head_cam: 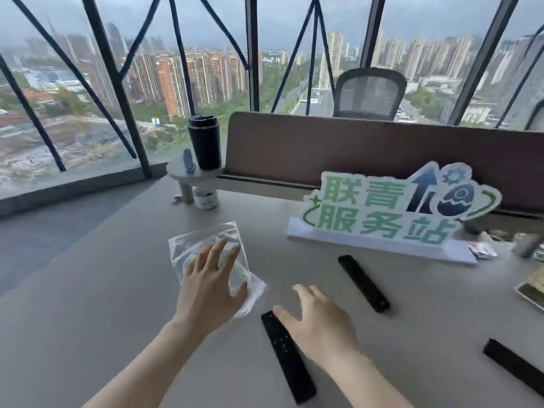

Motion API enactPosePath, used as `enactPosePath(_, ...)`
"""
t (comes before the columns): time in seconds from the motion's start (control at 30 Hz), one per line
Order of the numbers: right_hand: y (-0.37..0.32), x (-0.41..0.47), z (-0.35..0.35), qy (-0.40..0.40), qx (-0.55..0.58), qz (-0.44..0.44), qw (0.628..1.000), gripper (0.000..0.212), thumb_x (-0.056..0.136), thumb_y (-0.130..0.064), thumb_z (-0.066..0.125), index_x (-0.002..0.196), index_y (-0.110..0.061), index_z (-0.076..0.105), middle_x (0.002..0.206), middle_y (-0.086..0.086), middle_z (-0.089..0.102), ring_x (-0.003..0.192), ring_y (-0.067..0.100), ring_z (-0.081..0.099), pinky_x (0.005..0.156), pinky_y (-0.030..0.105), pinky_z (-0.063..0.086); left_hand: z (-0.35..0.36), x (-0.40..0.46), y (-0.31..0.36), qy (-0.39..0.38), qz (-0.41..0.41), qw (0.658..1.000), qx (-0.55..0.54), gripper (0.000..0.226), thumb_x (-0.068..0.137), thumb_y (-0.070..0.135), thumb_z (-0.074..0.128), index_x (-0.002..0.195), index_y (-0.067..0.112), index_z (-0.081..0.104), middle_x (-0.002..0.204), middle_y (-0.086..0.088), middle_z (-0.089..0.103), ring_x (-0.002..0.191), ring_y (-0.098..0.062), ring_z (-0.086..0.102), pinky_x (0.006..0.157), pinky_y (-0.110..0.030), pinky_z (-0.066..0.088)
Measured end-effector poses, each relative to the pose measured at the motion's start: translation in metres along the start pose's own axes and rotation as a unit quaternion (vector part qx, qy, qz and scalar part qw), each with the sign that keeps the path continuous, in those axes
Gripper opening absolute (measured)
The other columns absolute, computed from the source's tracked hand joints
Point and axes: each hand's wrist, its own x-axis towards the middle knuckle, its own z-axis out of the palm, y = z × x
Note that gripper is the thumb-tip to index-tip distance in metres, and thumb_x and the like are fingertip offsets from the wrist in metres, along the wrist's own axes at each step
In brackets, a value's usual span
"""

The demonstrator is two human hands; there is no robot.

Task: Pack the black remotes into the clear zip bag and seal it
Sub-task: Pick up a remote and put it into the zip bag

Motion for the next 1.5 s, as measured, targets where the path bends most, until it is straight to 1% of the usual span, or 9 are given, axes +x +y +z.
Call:
enactPosePath(0.27, 0.004, -0.057, 0.051, -0.073, -0.069, 0.087, 0.991, 0.041, 0.083, -0.058, 0.057, 0.089, -0.019, 0.045, 0.109, 0.002, 0.067, 0.104, 0.028, 0.064, 0.070, 0.034, 0.037, 0.028, -0.039, -0.040, 0.003, 0.013, 0.998, 0.063, 0.017, 0.088, 0.020, 0.053, 0.078, 0.019, 0.066, 0.079, -0.003, 0.061, 0.072, -0.033, 0.063, 0.053, -0.032, 0.041)
enactPosePath(0.47, 0.014, -0.094, 0.017, -0.104, 0.283, 0.127, 0.945, 0.022, 0.090, -0.033, 0.063, 0.081, -0.015, 0.055, 0.060, 0.003, 0.063, 0.038, 0.013, 0.053, 0.035, 0.021, 0.035, 0.013, -0.053, -0.015, -0.019, 0.069, 0.995, -0.068, 0.040, 0.091, 0.037, 0.031, 0.094, 0.018, 0.066, 0.091, -0.004, 0.061, 0.078, -0.029, 0.063, 0.063, -0.036, 0.051)
enactPosePath(0.63, 0.001, -0.071, -0.001, -0.190, 0.301, 0.122, 0.927, 0.012, 0.088, -0.032, 0.065, 0.082, -0.021, 0.066, 0.060, -0.001, 0.063, 0.039, 0.011, 0.035, 0.037, 0.020, 0.020, -0.001, -0.055, 0.030, -0.001, 0.092, 0.988, -0.126, 0.034, 0.093, 0.036, 0.037, 0.086, 0.017, 0.064, 0.079, 0.002, 0.050, 0.074, -0.026, 0.059, 0.062, -0.036, 0.047)
enactPosePath(0.8, -0.002, -0.046, 0.012, -0.064, 0.456, 0.149, 0.875, 0.016, 0.096, -0.010, 0.057, 0.088, -0.005, 0.069, 0.073, 0.007, 0.066, 0.044, 0.014, 0.047, 0.040, 0.024, 0.037, -0.007, -0.052, 0.053, 0.012, 0.065, 0.988, -0.138, 0.029, 0.094, 0.036, 0.043, 0.090, 0.021, 0.068, 0.089, 0.000, 0.063, 0.082, -0.022, 0.061, 0.063, -0.033, 0.045)
enactPosePath(0.93, 0.056, -0.049, 0.007, 0.112, 0.340, 0.205, 0.911, 0.022, 0.090, -0.012, 0.052, 0.085, -0.015, 0.074, 0.071, -0.002, 0.073, 0.046, 0.016, 0.054, 0.047, 0.024, 0.041, 0.004, -0.051, 0.054, -0.010, 0.058, 0.986, -0.155, 0.030, 0.094, 0.035, 0.041, 0.094, 0.025, 0.069, 0.093, 0.001, 0.066, 0.088, -0.025, 0.062, 0.074, -0.039, 0.051)
enactPosePath(1.13, 0.135, 0.005, 0.007, 0.169, 0.061, 0.251, 0.951, 0.045, 0.098, -0.037, 0.045, 0.133, -0.011, 0.051, 0.129, 0.017, 0.056, 0.116, 0.036, 0.055, 0.090, 0.043, 0.046, 0.014, -0.060, 0.058, 0.013, 0.062, 0.982, -0.176, 0.031, 0.093, 0.031, 0.048, 0.121, 0.033, 0.061, 0.112, 0.006, 0.069, 0.101, -0.024, 0.063, 0.079, -0.036, 0.051)
enactPosePath(1.3, 0.144, 0.038, 0.019, 0.155, -0.049, 0.230, 0.960, 0.029, 0.093, -0.034, 0.059, 0.110, -0.011, 0.062, 0.113, 0.012, 0.064, 0.105, 0.034, 0.062, 0.081, 0.038, 0.051, 0.022, -0.065, 0.041, 0.002, 0.048, 0.990, -0.136, 0.016, 0.089, 0.032, 0.050, 0.083, 0.023, 0.063, 0.071, 0.013, 0.065, 0.070, -0.017, 0.058, 0.059, -0.032, 0.048)
enactPosePath(1.43, 0.145, 0.034, 0.011, 0.079, 0.166, 0.234, 0.955, 0.023, 0.089, -0.031, 0.058, 0.087, -0.009, 0.061, 0.074, 0.010, 0.069, 0.057, 0.027, 0.063, 0.051, 0.027, 0.040, 0.025, -0.060, 0.042, -0.008, 0.027, 0.990, -0.139, 0.028, 0.089, 0.039, 0.051, 0.071, 0.020, 0.060, 0.060, 0.006, 0.062, 0.061, -0.019, 0.051, 0.055, -0.034, 0.043)
enactPosePath(1.5, 0.145, 0.014, -0.005, 0.040, 0.391, 0.240, 0.888, 0.024, 0.094, -0.025, 0.055, 0.080, -0.006, 0.057, 0.050, 0.006, 0.056, 0.029, 0.016, 0.036, 0.038, 0.018, 0.025, 0.025, -0.053, 0.049, 0.004, 0.009, 0.987, -0.159, 0.029, 0.088, 0.042, 0.048, 0.074, 0.022, 0.064, 0.070, -0.001, 0.069, 0.067, -0.024, 0.057, 0.059, -0.034, 0.046)
